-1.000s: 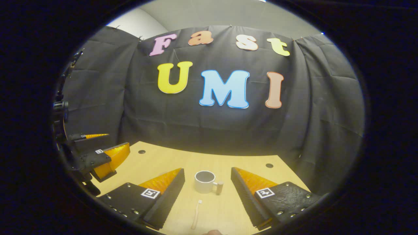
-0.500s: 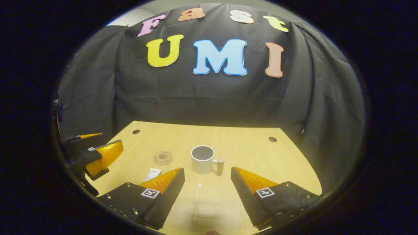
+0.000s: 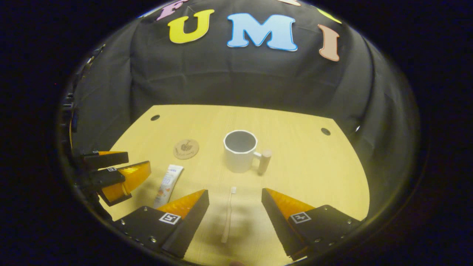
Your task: Put the toothbrush and toothpaste on the desktop into the cup, then pick up the cup and place it on the coaster on the desktop.
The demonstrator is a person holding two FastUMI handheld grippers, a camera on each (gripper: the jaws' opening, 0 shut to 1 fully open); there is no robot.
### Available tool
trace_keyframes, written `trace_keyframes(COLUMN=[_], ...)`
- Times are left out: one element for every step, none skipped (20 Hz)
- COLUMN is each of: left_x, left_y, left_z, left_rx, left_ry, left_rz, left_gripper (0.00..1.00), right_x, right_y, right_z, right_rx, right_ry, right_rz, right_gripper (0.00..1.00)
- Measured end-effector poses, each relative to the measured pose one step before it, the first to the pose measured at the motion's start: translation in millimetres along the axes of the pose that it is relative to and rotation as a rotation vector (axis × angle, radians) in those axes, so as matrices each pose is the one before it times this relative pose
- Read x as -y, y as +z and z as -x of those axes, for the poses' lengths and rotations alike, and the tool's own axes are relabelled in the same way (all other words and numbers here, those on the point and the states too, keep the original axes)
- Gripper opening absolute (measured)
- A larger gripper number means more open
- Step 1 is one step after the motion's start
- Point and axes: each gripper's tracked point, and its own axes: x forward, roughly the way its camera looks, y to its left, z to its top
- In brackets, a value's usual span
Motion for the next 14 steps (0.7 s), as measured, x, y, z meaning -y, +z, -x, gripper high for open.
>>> trace_keyframes(left_x=[-0.40, -1.19, -0.66, -0.97, -0.50, -1.62, -2.19, 0.47, 1.21, 0.93, 1.33, 1.83, 1.78, 2.86], left_y=[-7.88, -8.40, -7.01, -6.35, -5.58, -5.97, -5.75, -4.97, -3.59, -2.24, -1.95, -3.23, -1.50, -1.13], left_z=[-6.88, -4.16, -6.08, -5.35, -5.38, -5.57, -4.57, -4.85, -3.44, -2.79, -3.03, -2.98, -3.30, -4.50], left_rx=[-0.03533, -0.03475, -0.03159, -0.03003, -0.03132, -0.03064, -0.03395, -0.02853, -0.02383, -0.02055, -0.01981, -0.01919, -0.01816, -0.01439], left_ry=[-0.00157, 0.00462, -0.00047, -0.00082, 0.00062, 0.00105, 0.00522, -0.00355, -0.00503, -0.00549, -0.00075, -0.00480, -0.00263, -0.00368], left_rz=[0.00073, 0.00232, 0.00157, 0.00385, 0.00495, 0.00290, 0.00177, 0.00164, 0.00178, -0.00183, -0.00443, -0.00774, -0.00698, -0.00725], left_gripper=[0.99, 0.99, 0.99, 0.98, 0.98, 0.98, 0.99, 0.99, 0.99, 0.99, 0.99, 0.99, 0.99, 0.99], right_x=[-2.46, -2.08, -1.25, -0.40, 0.00, -0.66, -0.48, -2.21, -1.18, -0.40, 0.09, 0.26, -1.57, -0.85], right_y=[-5.46, -3.92, -4.79, -3.71, -4.88, -4.05, -5.69, -5.67, -6.23, -5.67, -6.10, -4.12, -2.96, -1.71], right_z=[-4.62, -4.96, -5.94, -4.34, -3.26, -4.70, -3.08, -3.77, -4.90, -5.52, -3.82, -4.51, -3.49, -2.36], right_rx=[-0.02480, -0.02190, -0.02402, -0.02537, -0.02500, -0.02609, -0.03025, -0.03237, -0.03086, -0.03325, -0.03506, -0.02746, -0.02620, -0.01889], right_ry=[0.00885, 0.00823, 0.00595, 0.00374, 0.00171, 0.00101, 0.00384, 0.00382, 0.00233, -0.00195, -0.00557, -0.00607, -0.00462, -0.00111], right_rz=[0.00293, -0.00100, -0.00175, -0.00310, -0.00477, -0.00679, -0.00797, -0.01010, -0.00926, -0.00624, 0.00046, -0.00211, -0.00495, -0.00299], right_gripper=[0.92, 0.92, 0.92, 0.92, 0.92, 0.92, 0.92, 0.92, 0.92, 0.92, 0.92, 0.92, 0.92, 0.92])
